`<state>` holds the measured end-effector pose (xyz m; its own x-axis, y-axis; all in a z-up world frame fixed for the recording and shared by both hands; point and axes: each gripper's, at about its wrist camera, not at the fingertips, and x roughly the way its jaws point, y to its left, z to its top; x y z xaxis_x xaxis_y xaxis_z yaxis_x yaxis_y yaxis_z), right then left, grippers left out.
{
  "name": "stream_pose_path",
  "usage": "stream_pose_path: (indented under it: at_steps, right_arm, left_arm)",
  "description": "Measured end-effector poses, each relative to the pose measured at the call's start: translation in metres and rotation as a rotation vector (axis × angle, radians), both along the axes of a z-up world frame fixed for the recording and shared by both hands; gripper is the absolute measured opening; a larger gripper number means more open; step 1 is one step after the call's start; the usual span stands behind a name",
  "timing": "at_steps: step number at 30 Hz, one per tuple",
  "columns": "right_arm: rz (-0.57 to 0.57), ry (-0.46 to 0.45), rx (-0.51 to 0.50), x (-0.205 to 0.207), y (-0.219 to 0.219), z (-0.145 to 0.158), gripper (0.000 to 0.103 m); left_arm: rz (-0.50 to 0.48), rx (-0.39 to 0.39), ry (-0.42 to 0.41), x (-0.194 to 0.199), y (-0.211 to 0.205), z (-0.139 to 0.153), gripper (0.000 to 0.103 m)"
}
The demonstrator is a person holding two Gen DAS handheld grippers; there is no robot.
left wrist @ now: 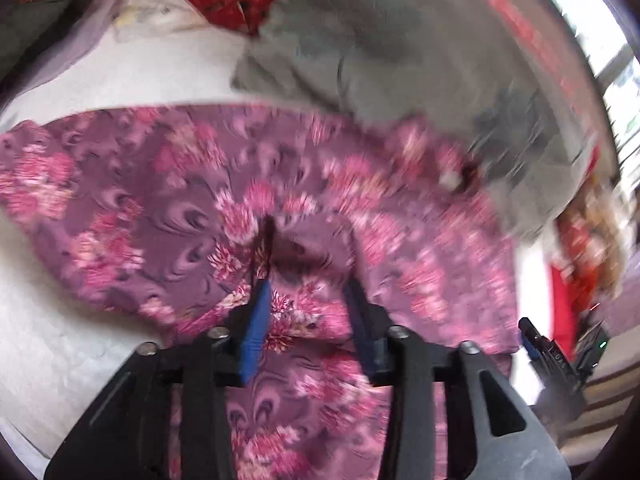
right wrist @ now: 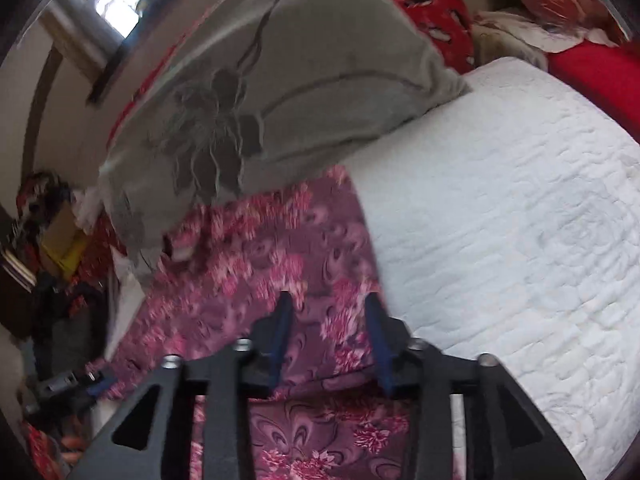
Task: Fold small clothes
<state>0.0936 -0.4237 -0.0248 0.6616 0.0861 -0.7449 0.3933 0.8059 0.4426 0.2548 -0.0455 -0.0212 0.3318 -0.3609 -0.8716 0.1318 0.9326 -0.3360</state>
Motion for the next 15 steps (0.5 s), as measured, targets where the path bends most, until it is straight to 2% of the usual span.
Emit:
stream_pose_path:
  at_steps: [1, 2, 3, 4, 8, 10, 12, 15]
  right_arm:
    - [0.009, 0.052, -0.058, 0.004, 0.008, -0.010, 0.048]
    - [0.007, 0.036, -0.123, 0.004, 0.017, -0.005, 0.047]
    - [0.009, 0.057, -0.172, 0.005, 0.025, 0.001, 0.047]
    - [0.006, 0.076, -0.193, 0.007, 0.032, 0.008, 0.049]
    - [0.068, -0.026, -0.198, 0.017, 0.063, 0.034, 0.051]
    - [0.102, -0.026, -0.205, 0.031, 0.085, 0.036, 0.056]
    - [0.140, -0.021, -0.190, 0.047, 0.109, 0.034, 0.056]
    - [0.184, 0.004, -0.183, 0.068, 0.147, 0.021, 0.054]
  left_arm:
    - [-0.010, 0.062, 0.055, 0.005, -0.007, -0.020, 0.039]
    - [-0.005, 0.066, 0.056, 0.007, -0.007, -0.027, 0.040]
    - [0.007, 0.049, 0.027, 0.005, -0.005, -0.024, 0.040]
    - [0.007, 0.032, 0.032, 0.004, -0.002, -0.019, 0.040]
    - [0.026, -0.047, 0.061, -0.002, 0.027, -0.003, 0.040]
    - [0.041, -0.070, 0.046, -0.004, 0.045, 0.008, 0.040]
    - [0.070, -0.089, 0.026, -0.004, 0.074, 0.023, 0.041]
    - [0.136, -0.081, -0.013, 0.004, 0.124, 0.045, 0.051]
